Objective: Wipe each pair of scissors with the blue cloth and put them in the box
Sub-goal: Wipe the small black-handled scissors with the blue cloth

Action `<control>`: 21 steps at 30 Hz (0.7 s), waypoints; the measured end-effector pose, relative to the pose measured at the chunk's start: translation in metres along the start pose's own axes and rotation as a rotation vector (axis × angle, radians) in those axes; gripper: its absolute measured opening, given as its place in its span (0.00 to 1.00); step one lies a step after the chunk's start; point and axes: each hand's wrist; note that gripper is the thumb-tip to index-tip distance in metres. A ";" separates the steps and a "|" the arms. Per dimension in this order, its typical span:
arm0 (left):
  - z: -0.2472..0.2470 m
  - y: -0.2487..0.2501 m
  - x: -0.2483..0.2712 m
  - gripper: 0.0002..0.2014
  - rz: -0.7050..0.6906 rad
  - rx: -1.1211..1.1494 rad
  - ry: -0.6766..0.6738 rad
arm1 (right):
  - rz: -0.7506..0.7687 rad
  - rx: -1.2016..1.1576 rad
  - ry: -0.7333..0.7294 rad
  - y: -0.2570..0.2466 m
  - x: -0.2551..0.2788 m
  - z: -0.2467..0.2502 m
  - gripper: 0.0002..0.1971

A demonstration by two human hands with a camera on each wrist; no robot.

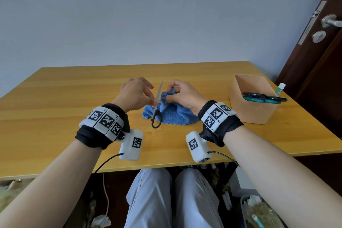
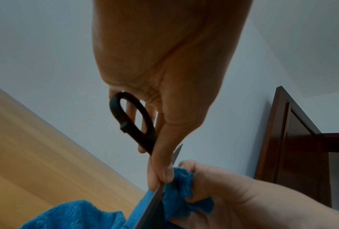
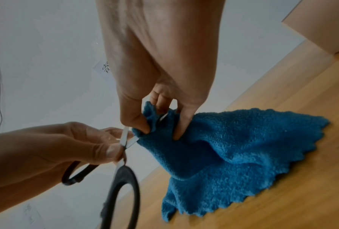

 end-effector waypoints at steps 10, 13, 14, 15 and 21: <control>0.000 0.004 -0.001 0.08 0.001 0.016 -0.011 | 0.015 -0.004 -0.043 -0.003 -0.004 -0.006 0.10; -0.001 0.004 0.000 0.09 0.008 -0.011 -0.007 | 0.017 0.011 -0.077 -0.003 -0.004 -0.010 0.11; -0.001 0.004 0.000 0.10 0.010 -0.012 -0.007 | 0.021 0.008 -0.079 -0.004 -0.003 -0.011 0.11; -0.001 0.003 0.000 0.10 0.010 -0.004 -0.009 | 0.022 0.001 -0.074 -0.003 -0.003 -0.011 0.11; -0.002 -0.001 -0.001 0.10 0.007 0.025 -0.012 | 0.014 0.003 -0.082 -0.001 -0.004 -0.011 0.11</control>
Point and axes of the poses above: each hand's wrist, its own x-axis away from the middle knuckle, its own z-axis out of the back of the hand, y = z × x, and after that the axes turned 2 degrees about -y, right-handed
